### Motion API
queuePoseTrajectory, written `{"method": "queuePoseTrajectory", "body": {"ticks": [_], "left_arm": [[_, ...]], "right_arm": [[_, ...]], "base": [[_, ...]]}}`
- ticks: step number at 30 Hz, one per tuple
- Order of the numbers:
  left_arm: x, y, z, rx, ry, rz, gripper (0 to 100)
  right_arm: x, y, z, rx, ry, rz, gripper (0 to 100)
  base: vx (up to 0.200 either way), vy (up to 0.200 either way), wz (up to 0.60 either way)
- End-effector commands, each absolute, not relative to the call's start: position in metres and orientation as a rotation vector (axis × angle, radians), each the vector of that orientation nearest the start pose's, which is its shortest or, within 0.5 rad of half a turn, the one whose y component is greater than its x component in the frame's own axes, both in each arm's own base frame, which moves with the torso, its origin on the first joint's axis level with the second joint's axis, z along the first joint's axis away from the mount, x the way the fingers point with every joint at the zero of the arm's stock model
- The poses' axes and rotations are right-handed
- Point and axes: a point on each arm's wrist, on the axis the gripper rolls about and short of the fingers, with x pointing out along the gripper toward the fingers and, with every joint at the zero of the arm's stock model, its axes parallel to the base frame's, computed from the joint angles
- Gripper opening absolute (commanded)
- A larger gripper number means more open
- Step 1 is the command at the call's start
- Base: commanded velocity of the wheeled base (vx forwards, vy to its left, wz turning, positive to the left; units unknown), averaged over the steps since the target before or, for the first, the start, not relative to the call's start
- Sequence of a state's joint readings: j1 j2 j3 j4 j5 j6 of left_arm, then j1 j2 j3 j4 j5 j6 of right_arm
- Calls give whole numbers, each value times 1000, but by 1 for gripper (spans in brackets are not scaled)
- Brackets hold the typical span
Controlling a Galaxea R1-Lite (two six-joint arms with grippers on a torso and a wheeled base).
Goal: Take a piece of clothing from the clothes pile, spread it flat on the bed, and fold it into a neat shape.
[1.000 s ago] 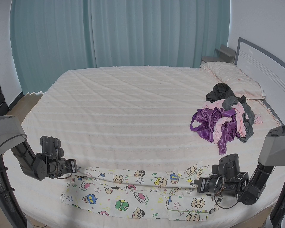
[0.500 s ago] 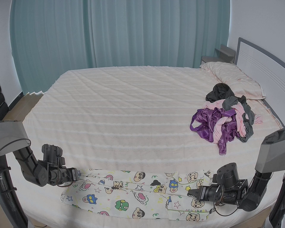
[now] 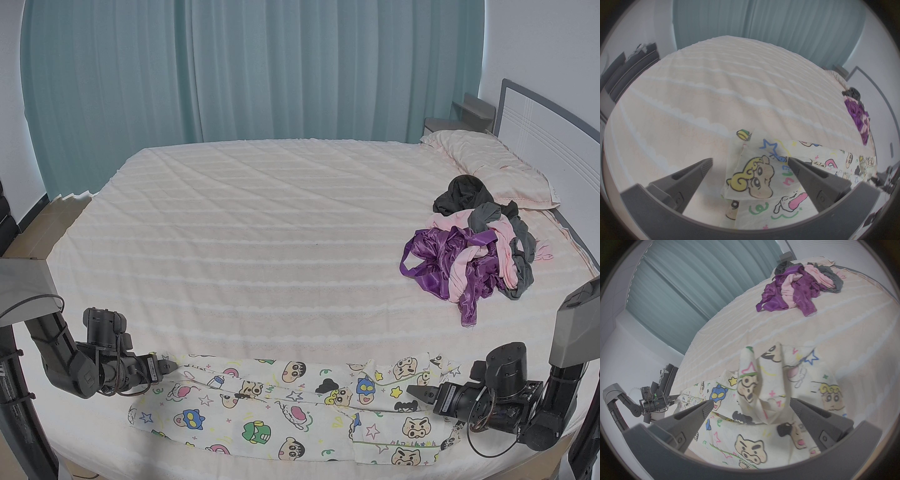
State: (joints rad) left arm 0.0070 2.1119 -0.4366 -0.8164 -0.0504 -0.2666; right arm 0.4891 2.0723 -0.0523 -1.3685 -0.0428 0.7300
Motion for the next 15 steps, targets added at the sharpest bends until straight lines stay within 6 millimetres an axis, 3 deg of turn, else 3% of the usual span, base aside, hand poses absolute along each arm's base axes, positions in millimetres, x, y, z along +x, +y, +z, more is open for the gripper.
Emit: {"method": "queuePoseTrajectory", "body": {"ticks": [1,7,15], "left_arm": [[272,7,2,-343,851,110,100],[265,7,11,-406,829,135,100],[264,7,31,-563,743,181,100]], "right_arm": [[185,90,8,517,771,132,100],[191,94,-1,490,772,140,100],[197,86,24,520,606,171,100]], "base": [[0,0,0],[0,0,0],[0,0,0]]}}
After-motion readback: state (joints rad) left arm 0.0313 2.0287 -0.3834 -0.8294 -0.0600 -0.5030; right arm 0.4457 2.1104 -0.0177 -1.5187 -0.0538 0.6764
